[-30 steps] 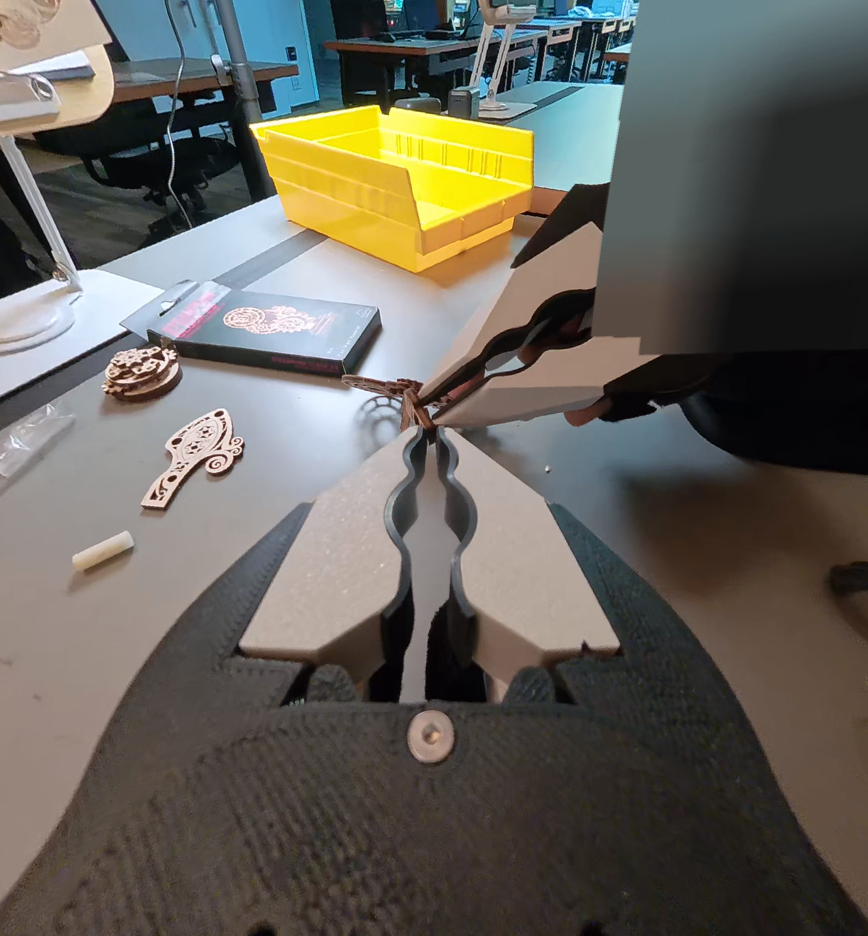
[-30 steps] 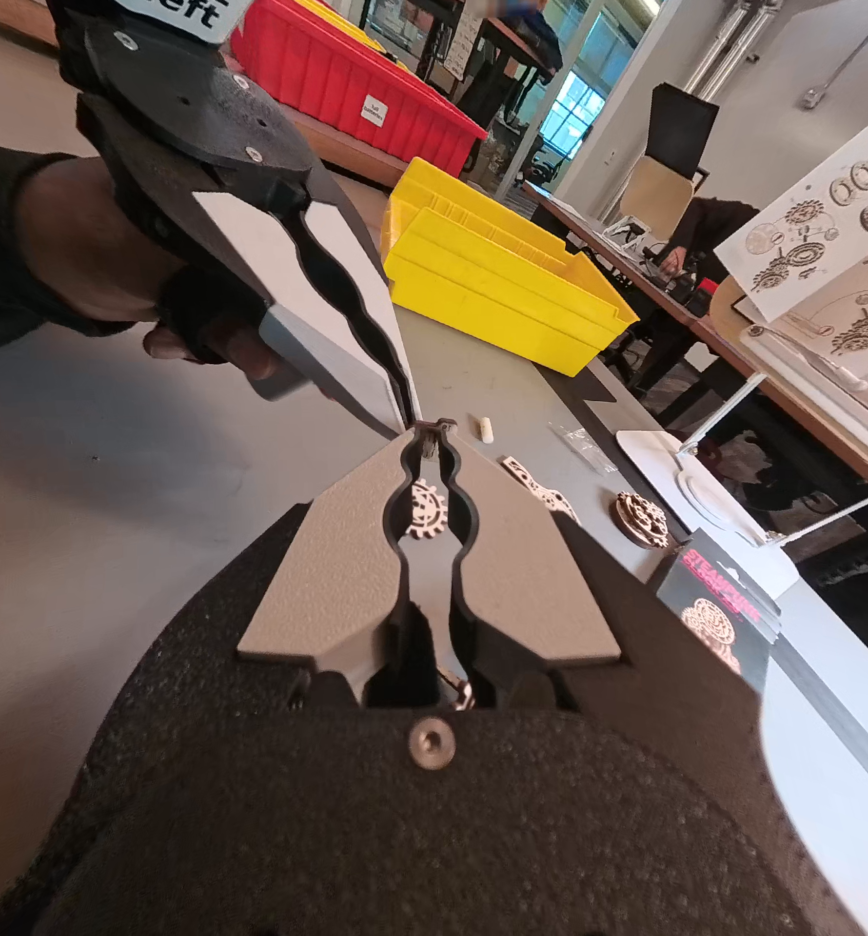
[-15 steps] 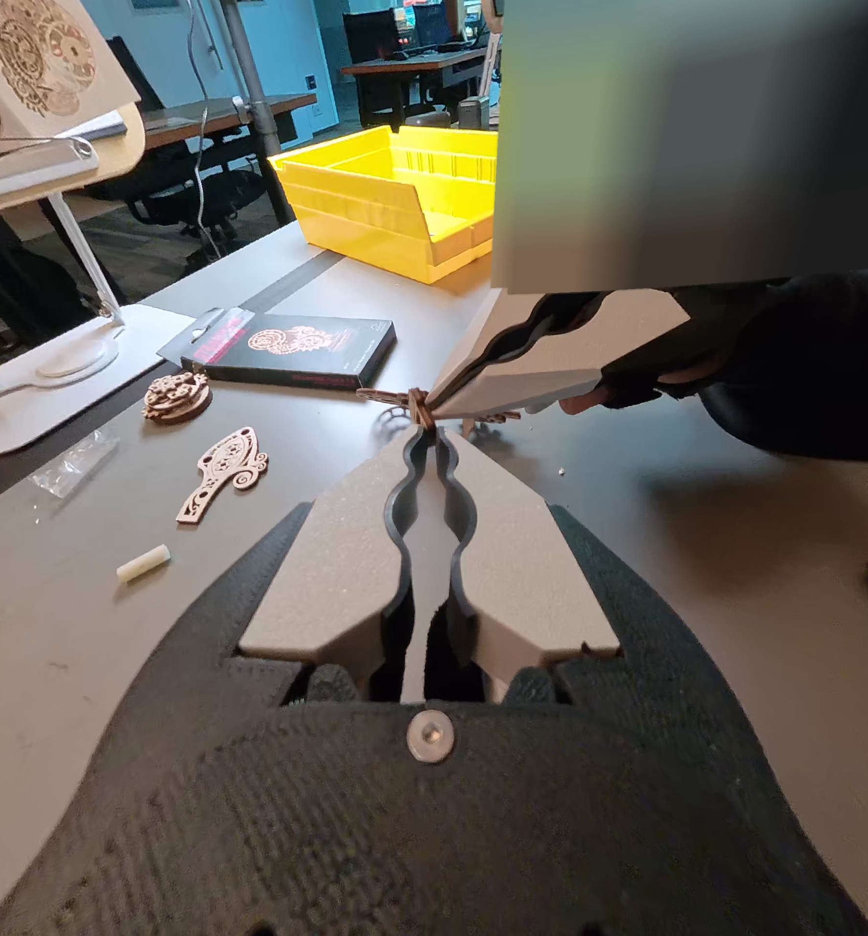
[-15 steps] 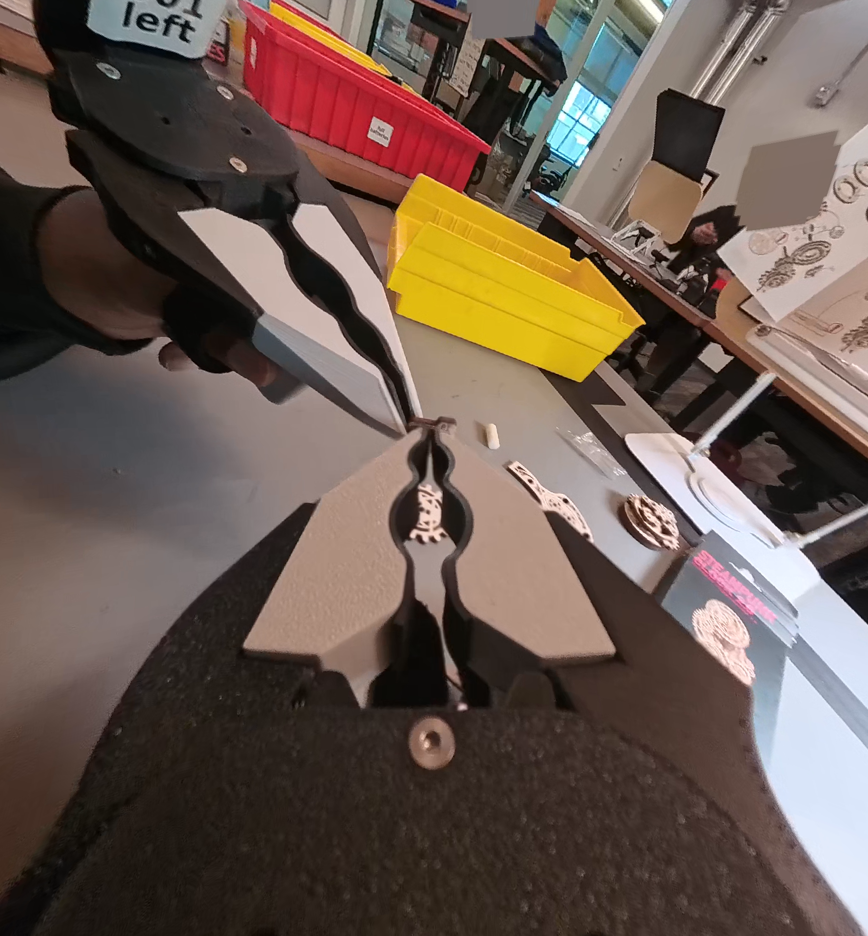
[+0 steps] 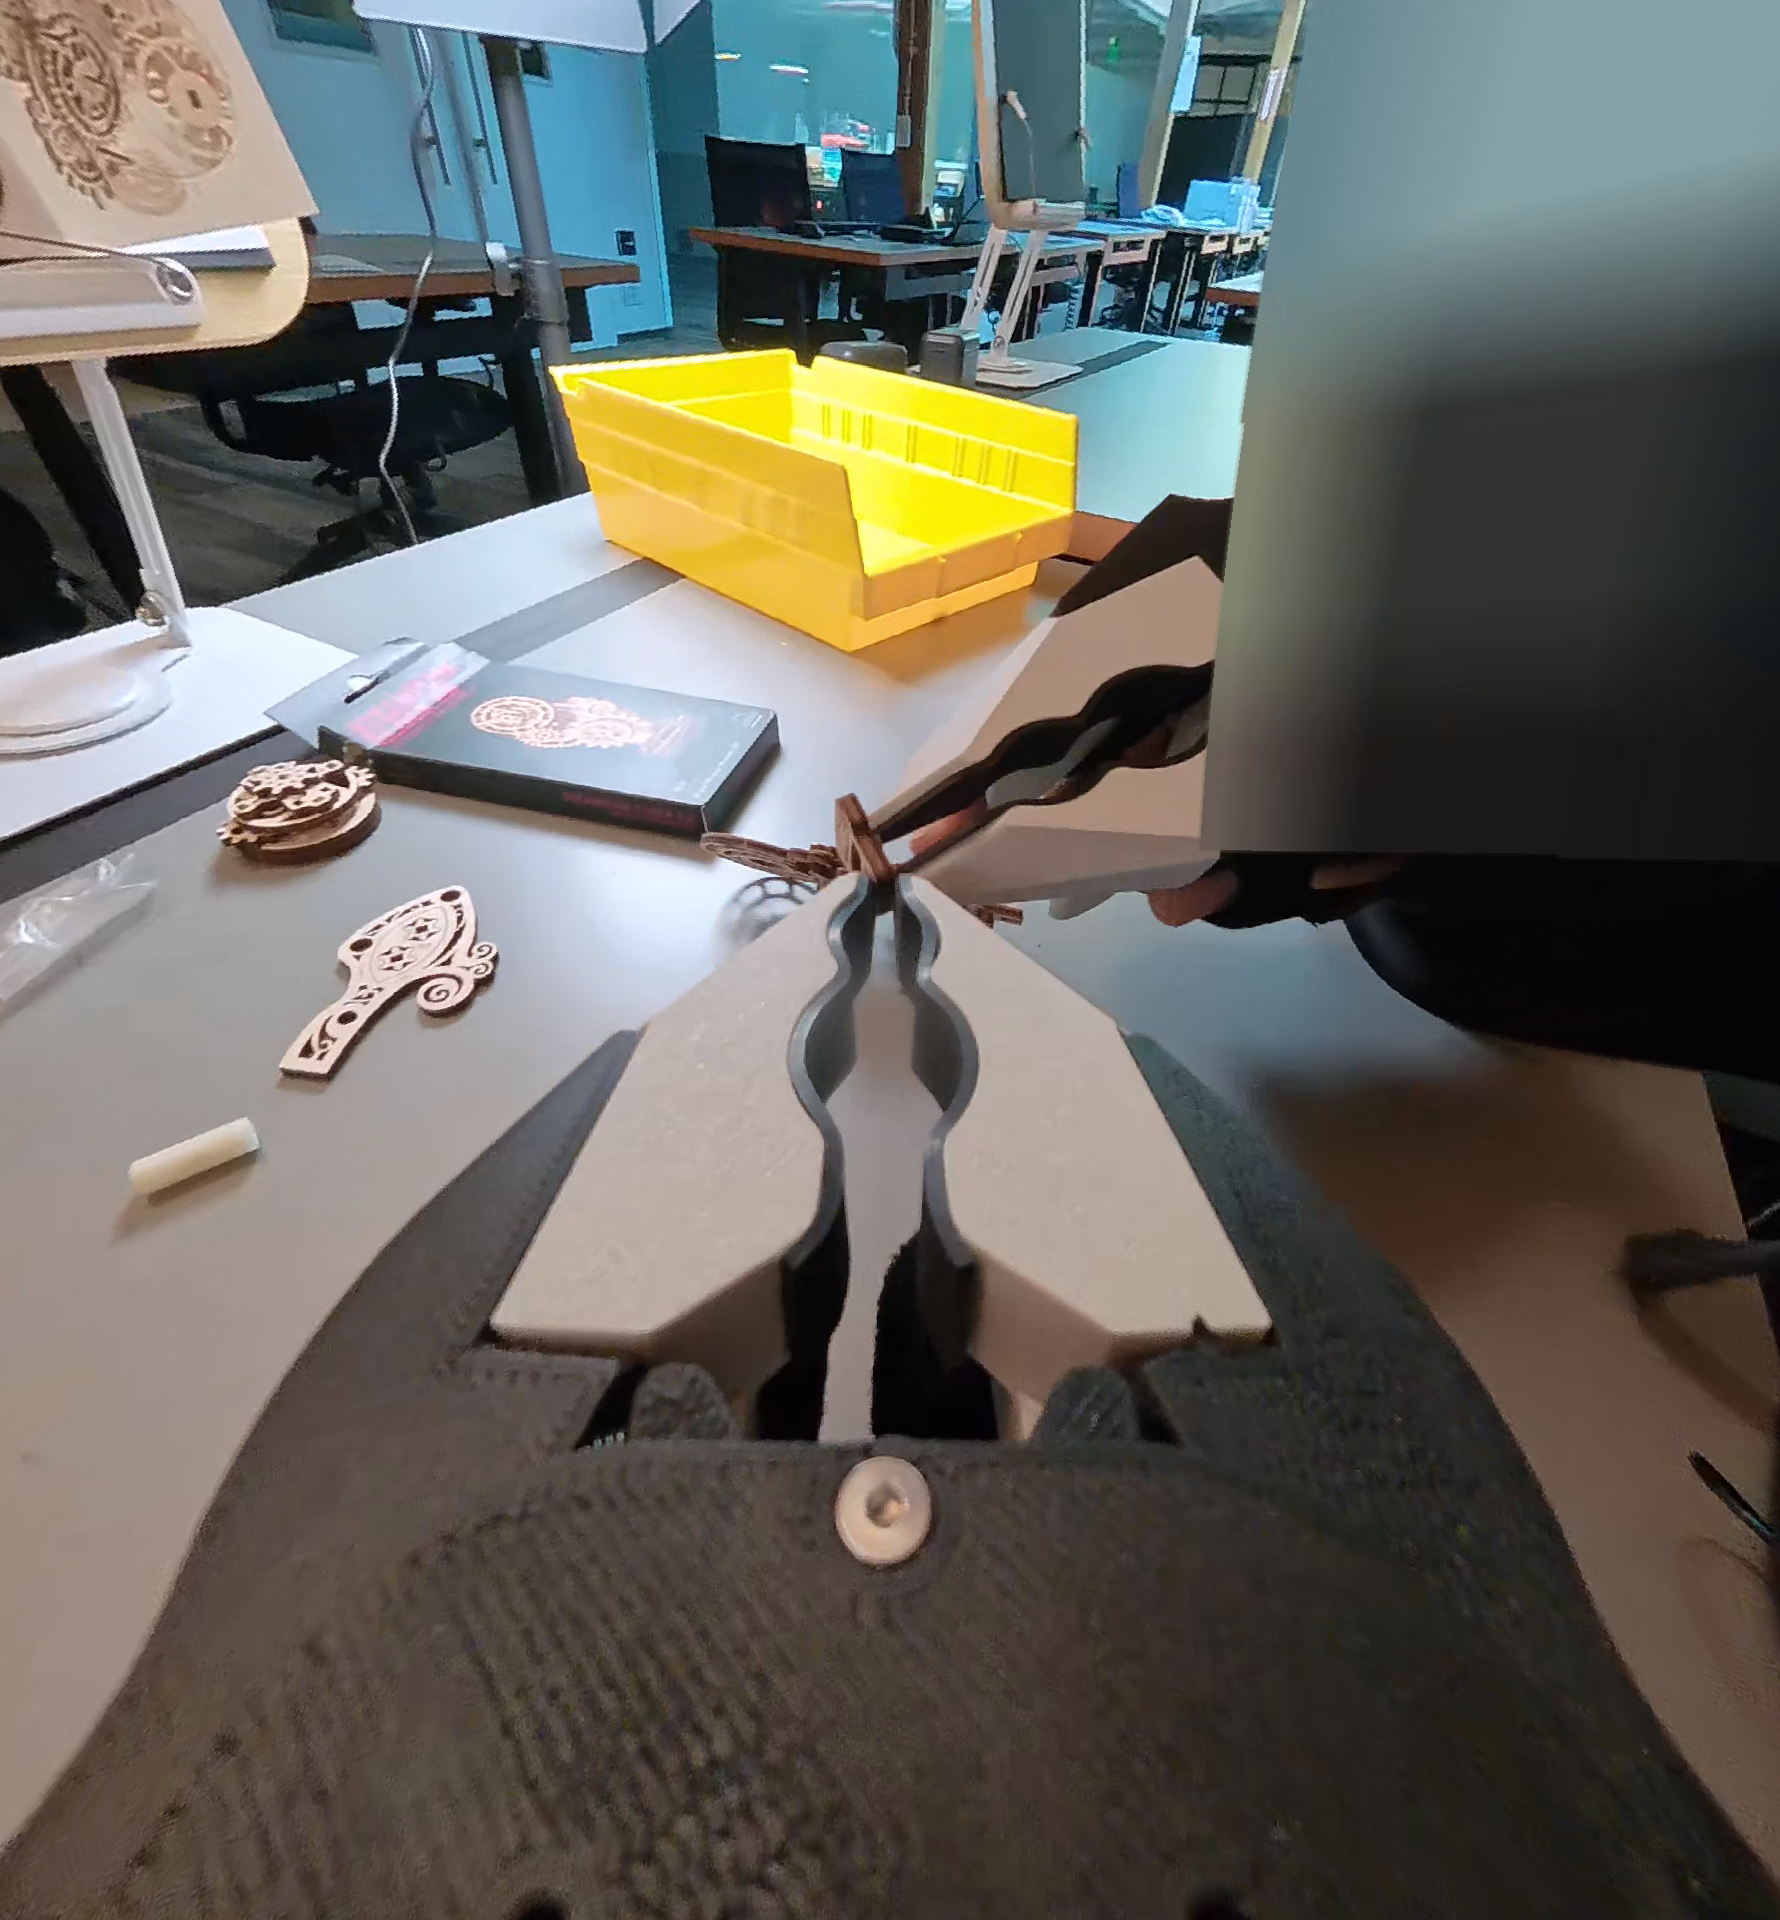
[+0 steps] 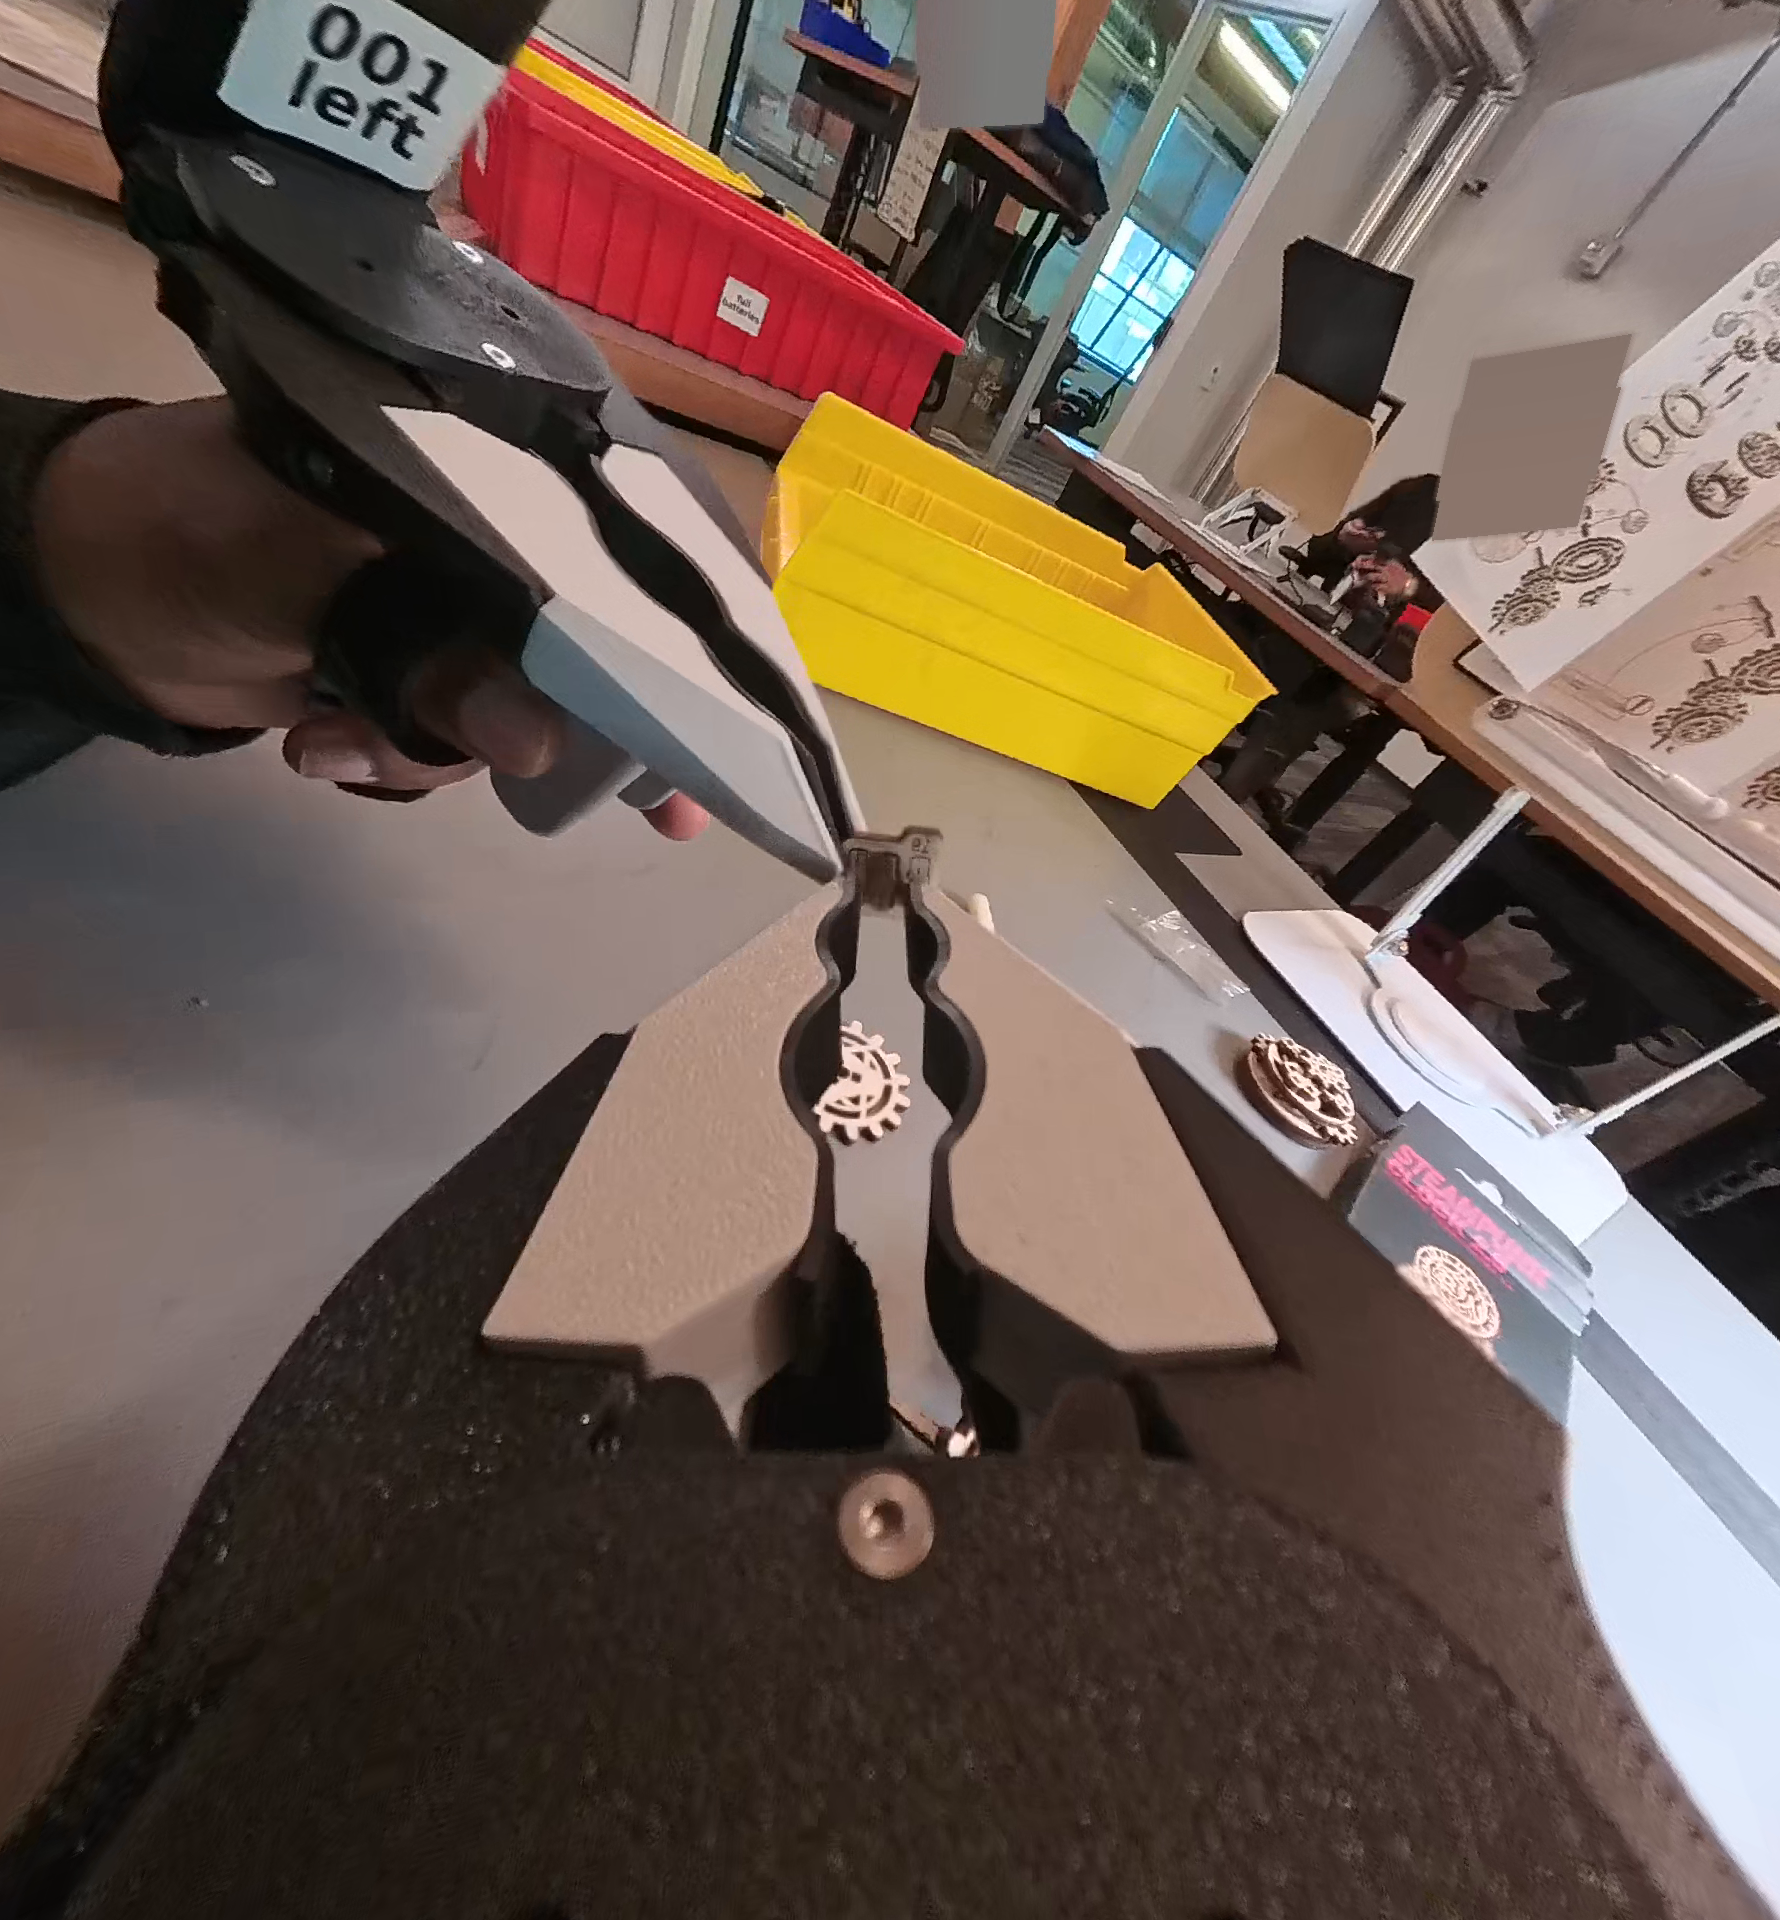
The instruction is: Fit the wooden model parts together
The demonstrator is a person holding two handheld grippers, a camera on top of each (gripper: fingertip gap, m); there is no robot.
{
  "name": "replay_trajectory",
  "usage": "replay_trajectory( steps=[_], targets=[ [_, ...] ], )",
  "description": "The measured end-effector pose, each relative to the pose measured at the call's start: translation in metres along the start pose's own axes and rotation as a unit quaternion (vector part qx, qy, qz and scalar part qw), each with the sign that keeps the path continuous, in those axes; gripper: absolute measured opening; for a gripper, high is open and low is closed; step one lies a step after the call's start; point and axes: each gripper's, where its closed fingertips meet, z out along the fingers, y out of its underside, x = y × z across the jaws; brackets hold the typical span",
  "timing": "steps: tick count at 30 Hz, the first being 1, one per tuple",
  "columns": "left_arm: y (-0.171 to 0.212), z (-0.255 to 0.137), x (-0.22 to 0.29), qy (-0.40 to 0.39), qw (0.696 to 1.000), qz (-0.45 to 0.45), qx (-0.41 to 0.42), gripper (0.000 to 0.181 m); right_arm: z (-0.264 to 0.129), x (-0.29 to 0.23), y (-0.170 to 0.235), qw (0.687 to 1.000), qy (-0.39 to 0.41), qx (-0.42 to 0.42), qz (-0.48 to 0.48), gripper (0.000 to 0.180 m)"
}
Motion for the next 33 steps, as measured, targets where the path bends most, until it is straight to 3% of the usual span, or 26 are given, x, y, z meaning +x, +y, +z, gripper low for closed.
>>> replay_trajectory(
  steps=[14, 24, 28, 30, 32, 33],
  targets=[
    [0.007, -0.005, 0.01, 0.042, 0.998, 0.049, -0.027, 0.002, -0.004, -0.011, 0.001, 0.999, -0.042, 0.001, 0.012, 0.0],
    [0.016, 0.002, 0.006, 0.006, 0.996, 0.076, -0.053, 0.002, -0.002, -0.01, 0.012, 0.999, -0.022, -0.034, -0.002, 0.0],
    [0.022, 0.007, -0.001, -0.021, 0.994, 0.069, -0.077, 0.001, -0.002, -0.006, 0.015, 0.999, -0.021, -0.03, 0.004, 0.0],
    [0.043, 0.011, -0.021, -0.049, 0.991, 0.04, -0.119, 0.001, -0.004, -0.023, -0.001, 0.995, -0.08, 0.014, 0.049, 0.0],
    [0.039, 0.009, -0.03, -0.041, 0.994, -0.002, -0.098, 0.001, -0.001, -0.015, 0.009, 0.999, -0.05, -0.006, 0.014, 0.0],
    [0.036, 0.008, -0.031, -0.042, 0.995, -0.003, -0.093, 0.001, -0.004, -0.005, 0.012, 0.998, -0.045, -0.002, 0.05, 0.0]
  ],
)
